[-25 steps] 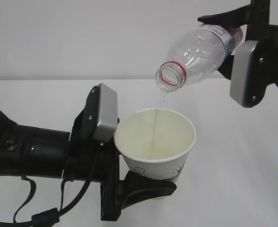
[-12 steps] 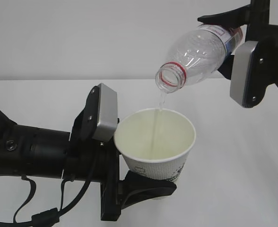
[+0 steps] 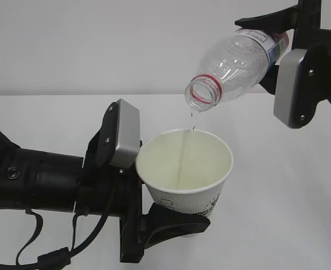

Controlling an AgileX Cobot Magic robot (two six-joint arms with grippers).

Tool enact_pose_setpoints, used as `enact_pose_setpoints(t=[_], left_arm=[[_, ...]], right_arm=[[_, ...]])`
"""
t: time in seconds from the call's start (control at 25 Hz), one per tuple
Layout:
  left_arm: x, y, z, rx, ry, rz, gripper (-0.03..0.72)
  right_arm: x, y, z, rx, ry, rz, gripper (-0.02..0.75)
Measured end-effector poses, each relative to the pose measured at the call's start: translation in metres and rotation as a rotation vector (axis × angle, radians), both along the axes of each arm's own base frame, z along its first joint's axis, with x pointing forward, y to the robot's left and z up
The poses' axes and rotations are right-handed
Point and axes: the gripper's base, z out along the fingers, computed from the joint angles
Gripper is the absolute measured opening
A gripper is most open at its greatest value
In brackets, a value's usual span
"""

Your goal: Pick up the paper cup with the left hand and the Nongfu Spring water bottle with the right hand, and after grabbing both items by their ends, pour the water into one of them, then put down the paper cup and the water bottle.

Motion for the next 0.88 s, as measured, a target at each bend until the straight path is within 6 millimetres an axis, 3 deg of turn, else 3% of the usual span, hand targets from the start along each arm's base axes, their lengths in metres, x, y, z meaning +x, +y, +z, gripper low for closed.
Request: enact_pose_setpoints(t=[0.88], left_arm=[[0.0000,0.0000,0.0000,0.000,0.000,0.000,0.543]], right_arm=[[0.0000,0.0000,0.0000,-0.004,-0.004,0.001,0.478]])
